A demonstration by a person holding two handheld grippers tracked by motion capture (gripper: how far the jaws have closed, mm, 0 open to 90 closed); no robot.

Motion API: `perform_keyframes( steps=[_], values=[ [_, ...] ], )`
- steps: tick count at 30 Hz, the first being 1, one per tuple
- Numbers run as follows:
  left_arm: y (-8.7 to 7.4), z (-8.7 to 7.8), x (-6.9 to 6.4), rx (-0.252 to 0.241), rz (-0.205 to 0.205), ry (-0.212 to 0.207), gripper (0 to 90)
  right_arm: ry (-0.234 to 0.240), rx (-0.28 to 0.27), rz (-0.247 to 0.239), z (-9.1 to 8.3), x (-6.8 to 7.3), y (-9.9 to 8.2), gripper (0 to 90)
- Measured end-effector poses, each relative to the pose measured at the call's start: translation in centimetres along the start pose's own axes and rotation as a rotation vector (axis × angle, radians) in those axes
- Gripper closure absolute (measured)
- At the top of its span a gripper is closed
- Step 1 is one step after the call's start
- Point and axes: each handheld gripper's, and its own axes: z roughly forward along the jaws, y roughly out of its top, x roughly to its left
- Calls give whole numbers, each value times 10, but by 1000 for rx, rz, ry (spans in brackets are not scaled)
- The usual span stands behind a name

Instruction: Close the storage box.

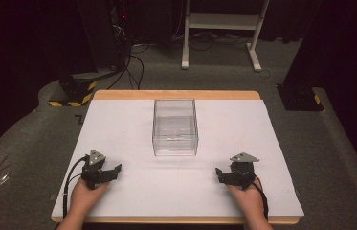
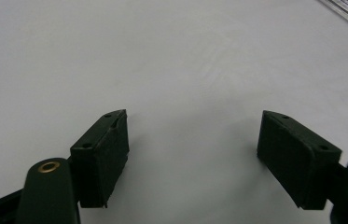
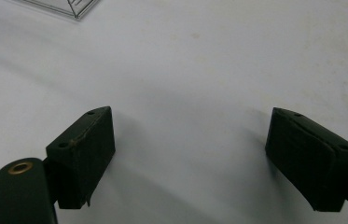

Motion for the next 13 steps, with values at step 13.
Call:
perform_keyframes(
  steps=[13],
  values=[
    [0,0,0,-1,-2,0,249,-16,-1,-8,0,1,0,147]
  ],
)
